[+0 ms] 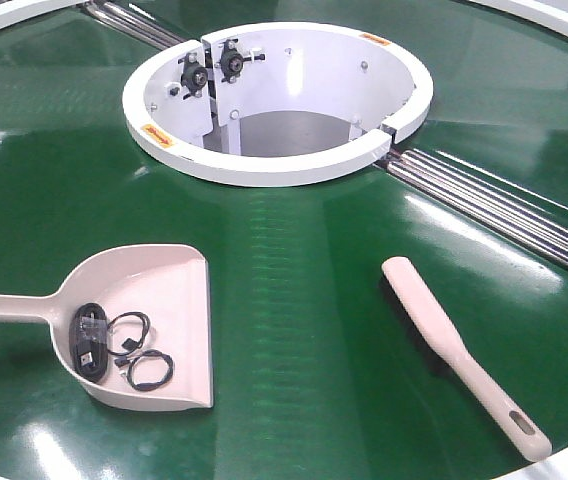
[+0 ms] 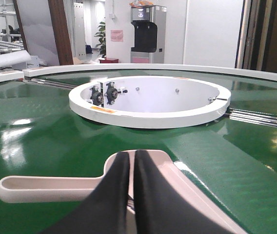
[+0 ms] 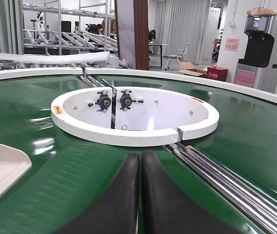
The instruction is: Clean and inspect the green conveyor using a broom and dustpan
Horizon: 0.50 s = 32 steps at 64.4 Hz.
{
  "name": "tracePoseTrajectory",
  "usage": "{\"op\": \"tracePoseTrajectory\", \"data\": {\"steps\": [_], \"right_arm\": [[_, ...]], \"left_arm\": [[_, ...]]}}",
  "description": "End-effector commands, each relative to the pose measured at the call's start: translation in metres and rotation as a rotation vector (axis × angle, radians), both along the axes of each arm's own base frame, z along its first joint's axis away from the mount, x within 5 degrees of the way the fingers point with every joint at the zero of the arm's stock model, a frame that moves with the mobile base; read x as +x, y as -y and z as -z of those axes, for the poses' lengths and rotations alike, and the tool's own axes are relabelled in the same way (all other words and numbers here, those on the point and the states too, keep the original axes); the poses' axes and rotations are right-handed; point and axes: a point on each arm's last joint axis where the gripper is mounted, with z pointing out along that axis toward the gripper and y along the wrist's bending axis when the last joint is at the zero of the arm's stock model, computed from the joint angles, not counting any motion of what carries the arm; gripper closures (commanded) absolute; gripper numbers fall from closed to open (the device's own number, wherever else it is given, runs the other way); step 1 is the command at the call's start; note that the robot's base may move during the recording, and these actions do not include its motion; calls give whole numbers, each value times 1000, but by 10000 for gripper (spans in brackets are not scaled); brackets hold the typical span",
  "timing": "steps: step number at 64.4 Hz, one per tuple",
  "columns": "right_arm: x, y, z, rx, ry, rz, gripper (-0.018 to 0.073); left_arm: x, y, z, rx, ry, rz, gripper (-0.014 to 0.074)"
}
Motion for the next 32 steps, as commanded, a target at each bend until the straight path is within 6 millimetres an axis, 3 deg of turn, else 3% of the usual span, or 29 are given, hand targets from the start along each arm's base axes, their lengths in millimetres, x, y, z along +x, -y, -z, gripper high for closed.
{"op": "tracePoseTrajectory", "data": {"steps": [1,32], "right_arm": [[0,0,-15,4,86,2,568],[0,0,-15,4,86,2,568]], "left_arm": [[-1,-1,-3,0,74,-9,603],[0,-9,-3,39,79,-154,603]]}}
